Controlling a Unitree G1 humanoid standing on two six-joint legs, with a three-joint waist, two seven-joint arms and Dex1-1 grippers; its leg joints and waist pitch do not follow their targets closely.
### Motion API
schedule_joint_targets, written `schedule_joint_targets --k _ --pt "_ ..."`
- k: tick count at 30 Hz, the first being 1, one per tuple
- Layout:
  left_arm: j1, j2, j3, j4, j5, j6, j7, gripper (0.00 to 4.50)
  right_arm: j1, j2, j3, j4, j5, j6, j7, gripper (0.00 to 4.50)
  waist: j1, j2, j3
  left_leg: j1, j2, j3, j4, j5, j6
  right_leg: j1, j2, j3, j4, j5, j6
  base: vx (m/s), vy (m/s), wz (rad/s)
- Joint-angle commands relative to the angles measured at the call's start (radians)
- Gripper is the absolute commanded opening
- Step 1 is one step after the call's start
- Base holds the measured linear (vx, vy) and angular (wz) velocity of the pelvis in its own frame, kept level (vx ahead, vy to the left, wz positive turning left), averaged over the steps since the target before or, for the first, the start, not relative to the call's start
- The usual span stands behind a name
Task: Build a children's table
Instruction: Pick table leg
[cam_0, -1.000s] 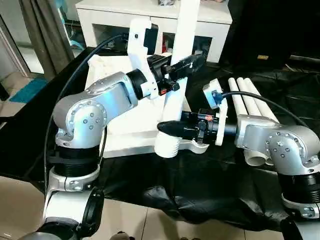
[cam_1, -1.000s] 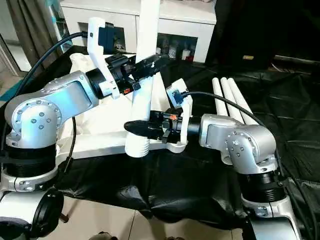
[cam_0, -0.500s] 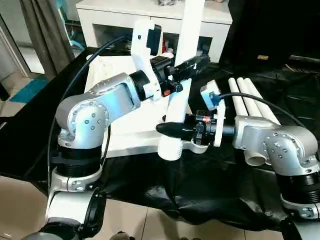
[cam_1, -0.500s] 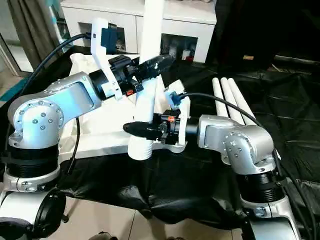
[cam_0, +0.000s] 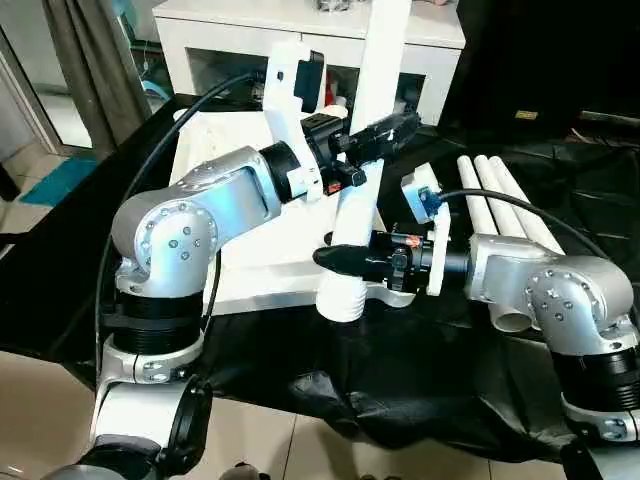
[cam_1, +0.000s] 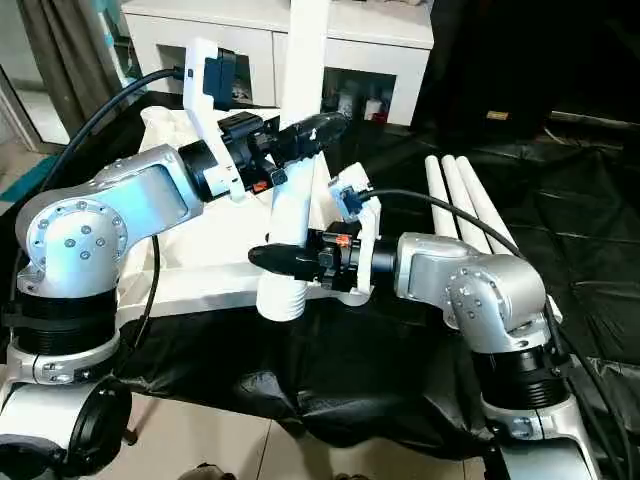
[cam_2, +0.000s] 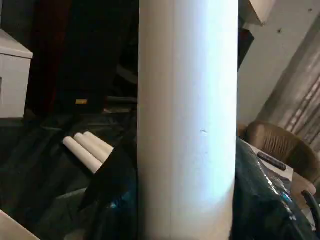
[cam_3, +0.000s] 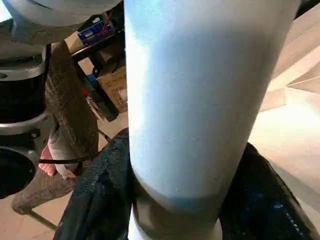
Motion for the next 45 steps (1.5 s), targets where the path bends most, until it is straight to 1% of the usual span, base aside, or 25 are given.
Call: schedule_joint_targets --k 1,4,14,15,17,18,19,24,27,28,29,30,31,33,34,36,37,38,39,40,41,42,43,44,45 --pt "-0.012 -0.002 0.004 -0.01 -0.009 0.001 -0.002 1.81 0.006 -0.003 0.009 -0.005 -0.016 -0.001 -0.002 2.8 -0.001 -0.005 -0.088 0.014 0.027 -0.006 -0.061 -0.141 -0.006 0.058 -0.057 0.032 -0.065 -0.271 -0.154 0.0 0.0 0.0" --pt "-0.011 -0.002 0.002 -0.013 -0.01 0.003 -0.005 1.81 0.008 -0.007 0.018 -0.005 -0.023 -0.009 -0.001 2.94 -0.001 -0.005 -0.087 0.015 0.027 -0.006 -0.061 -0.147 -0.007 0.058 -0.058 0.032 -0.067 -0.281 -0.152 0.0 0.0 0.0" --pt "-0.007 -0.003 -0.002 -0.02 -0.013 0.005 -0.005 1.81 0.009 -0.006 0.014 -0.003 -0.021 -0.011 0.004 2.94 -0.001 -0.006 -0.088 0.014 0.027 -0.005 -0.061 -0.146 -0.006 0.058 -0.057 0.032 -0.067 -0.29 -0.146 0.0 0.0 0.0" --pt "-0.006 -0.003 -0.002 -0.021 -0.013 0.005 -0.006 1.81 0.009 -0.004 0.013 -0.003 -0.02 -0.011 0.005 2.66 -0.001 -0.006 -0.087 0.014 0.027 -0.005 -0.061 -0.144 -0.005 0.058 -0.058 0.033 -0.067 -0.288 -0.146 0.0 0.0 0.0" --pt "-0.005 -0.002 -0.003 -0.022 -0.014 0.006 -0.007 1.81 0.007 -0.001 0.009 0.0 -0.018 -0.012 0.004 2.66 -0.001 -0.007 -0.087 0.014 0.027 -0.005 -0.061 -0.145 -0.003 0.058 -0.057 0.032 -0.067 -0.289 -0.145 0.0 0.0 0.0" --pt "-0.005 -0.003 -0.003 -0.022 -0.015 0.005 -0.006 1.81 0.007 0.0 0.007 0.001 -0.018 -0.012 0.004 2.42 -0.001 -0.006 -0.087 0.015 0.027 -0.005 -0.061 -0.146 -0.003 0.058 -0.057 0.032 -0.067 -0.29 -0.145 0.0 0.0 0.0" --pt "-0.004 -0.003 -0.003 -0.023 -0.015 0.005 -0.006 1.81 0.008 0.0 0.005 0.002 -0.017 -0.013 0.005 2.42 -0.001 -0.007 -0.087 0.013 0.027 -0.005 -0.061 -0.142 -0.002 0.058 -0.058 0.032 -0.067 -0.287 -0.145 0.0 0.0 0.0" --pt "0.0 -0.002 -0.005 -0.027 -0.015 0.006 -0.007 1.81 0.013 0.008 0.001 0.003 -0.024 -0.027 -0.001 2.01 -0.001 -0.006 -0.087 0.015 0.027 -0.005 -0.061 -0.148 -0.005 0.057 -0.057 0.032 -0.068 -0.292 -0.146 0.0 0.0 0.0" --pt "0.001 -0.003 -0.005 -0.027 -0.011 0.005 -0.001 1.81 0.016 0.013 -0.001 0.004 -0.029 -0.04 -0.005 1.94 -0.001 -0.004 -0.087 0.014 0.027 -0.006 -0.061 -0.146 -0.006 0.057 -0.057 0.032 -0.067 -0.29 -0.144 0.0 0.0 0.0" --pt "0.001 -0.003 -0.004 -0.026 -0.007 0.005 0.005 1.81 0.017 0.015 -0.003 0.004 -0.03 -0.045 -0.005 1.93 -0.002 -0.005 -0.087 0.015 0.027 -0.006 -0.061 -0.148 -0.005 0.056 -0.057 0.032 -0.068 -0.29 -0.145 0.0 0.0 0.0" --pt "-0.001 -0.005 -0.002 -0.02 -0.003 0.008 0.015 2.16 0.018 0.017 -0.005 0.003 -0.03 -0.048 -0.005 1.93 -0.001 -0.004 -0.087 0.014 0.026 -0.006 -0.061 -0.146 -0.005 0.057 -0.057 0.032 -0.067 -0.289 -0.145 0.0 0.0 0.0" --pt "-0.002 -0.005 -0.001 -0.016 0.0 0.011 0.021 2.37 0.018 0.018 -0.006 0.003 -0.03 -0.05 -0.004 1.93 -0.001 -0.004 -0.087 0.014 0.027 -0.006 -0.061 -0.147 -0.005 0.057 -0.057 0.032 -0.067 -0.289 -0.145 0.0 0.0 0.0" --pt "-0.003 -0.012 0.015 -0.006 -0.019 0.017 0.02 2.51 0.018 0.021 -0.01 0.004 -0.03 -0.053 -0.004 1.93 -0.001 -0.004 -0.088 0.014 0.027 -0.006 -0.061 -0.147 -0.006 0.057 -0.057 0.032 -0.067 -0.287 -0.146 0.0 0.0 0.0" --pt "0.0 -0.016 0.027 -0.004 -0.041 0.018 0.006 2.53 0.019 0.023 -0.012 0.004 -0.029 -0.055 -0.005 1.93 -0.001 -0.004 -0.087 0.014 0.027 -0.005 -0.061 -0.145 -0.006 0.057 -0.057 0.032 -0.068 -0.285 -0.15 0.0 0.0 0.0" --pt "0.005 -0.016 0.027 -0.008 -0.026 0.003 0.016 2.78 0.021 0.027 -0.015 0.003 -0.027 -0.058 -0.008 1.93 -0.002 -0.005 -0.087 0.013 0.026 -0.006 -0.061 -0.146 -0.006 0.058 -0.057 0.032 -0.067 -0.284 -0.153 0.0 0.0 0.0" --pt "0.008 -0.018 0.03 -0.007 -0.02 -0.005 0.023 2.96 0.022 0.028 -0.017 0.002 -0.027 -0.059 -0.009 1.93 -0.002 -0.005 -0.088 0.014 0.027 -0.006 -0.061 -0.151 -0.004 0.058 -0.057 0.032 -0.067 -0.289 -0.148 0.0 0.0 0.0" --pt "0.016 -0.01 0.021 -0.014 0.012 -0.057 0.01 3.0 0.025 0.031 -0.021 0.0 -0.025 -0.061 -0.012 1.93 -0.001 -0.004 -0.087 0.014 0.027 -0.007 -0.062 -0.152 -0.002 0.058 -0.057 0.031 -0.07 -0.293 -0.146 0.0 0.0 0.0" --pt "0.022 -0.005 0.012 -0.024 0.05 -0.132 -0.01 3.0 0.027 0.032 -0.023 -0.002 -0.025 -0.063 -0.014 1.93 -0.003 0.001 -0.087 0.014 0.028 -0.007 -0.062 -0.158 -0.003 0.057 -0.056 0.031 -0.072 -0.297 -0.14 0.0 0.0 0.0" --pt "0.026 -0.004 0.008 -0.03 0.072 -0.185 -0.026 3.23 0.028 0.032 -0.024 -0.004 -0.025 -0.065 -0.014 1.93 -0.003 -0.001 -0.086 0.013 0.028 -0.009 -0.064 -0.162 0.0 0.057 -0.057 0.031 -0.077 -0.305 -0.134 0.0 0.0 0.0" --pt "0.026 -0.004 0.007 -0.031 0.075 -0.191 -0.028 3.3 0.028 0.033 -0.024 -0.004 -0.026 -0.065 -0.014 1.93 -0.003 -0.001 -0.088 0.013 0.029 -0.008 -0.064 -0.161 -0.005 0.059 -0.058 0.031 -0.073 -0.302 -0.129 0.0 0.0 0.0" --pt "0.019 -0.026 0.044 -0.032 0.063 -0.234 -0.018 3.3 0.03 0.034 -0.027 -0.005 -0.025 -0.065 -0.018 1.93 -0.004 -0.001 -0.088 0.013 0.029 -0.008 -0.064 -0.157 -0.007 0.059 -0.058 0.032 -0.072 -0.287 -0.135 0.0 0.0 0.0" --pt "0.019 -0.026 0.044 -0.032 0.063 -0.234 -0.018 3.3 0.03 0.034 -0.027 -0.005 -0.025 -0.065 -0.018 1.93 -0.004 -0.002 -0.088 0.013 0.029 -0.008 -0.064 -0.159 -0.009 0.06 -0.058 0.032 -0.07 -0.282 -0.139 0.0 0.0 0.0" --pt "-0.012 -0.064 0.141 -0.023 0.003 -0.269 0.019 3.33 0.035 0.039 -0.036 -0.007 -0.023 -0.068 -0.03 1.93 -0.005 0.0 -0.087 0.014 0.029 -0.006 -0.063 -0.161 -0.01 0.058 -0.057 0.032 -0.068 -0.276 -0.147 0.0 0.0 0.0" --pt "-0.012 -0.064 0.141 -0.023 0.003 -0.269 0.019 3.33 0.035 0.039 -0.036 -0.007 -0.023 -0.068 -0.03 1.93 -0.004 -0.001 -0.088 0.014 0.028 -0.007 -0.062 -0.161 -0.011 0.06 -0.059 0.032 -0.069 -0.267 -0.16 0.0 0.0 0.0" --pt "-0.042 -0.067 0.21 0.0 -0.021 -0.305 0.046 3.33 0.038 0.047 -0.055 0.001 -0.03 -0.087 -0.056 1.93 -0.003 -0.002 -0.088 0.014 0.028 -0.007 -0.062 -0.162 -0.01 0.06 -0.058 0.031 -0.068 -0.266 -0.161 0.0 0.0 0.0"
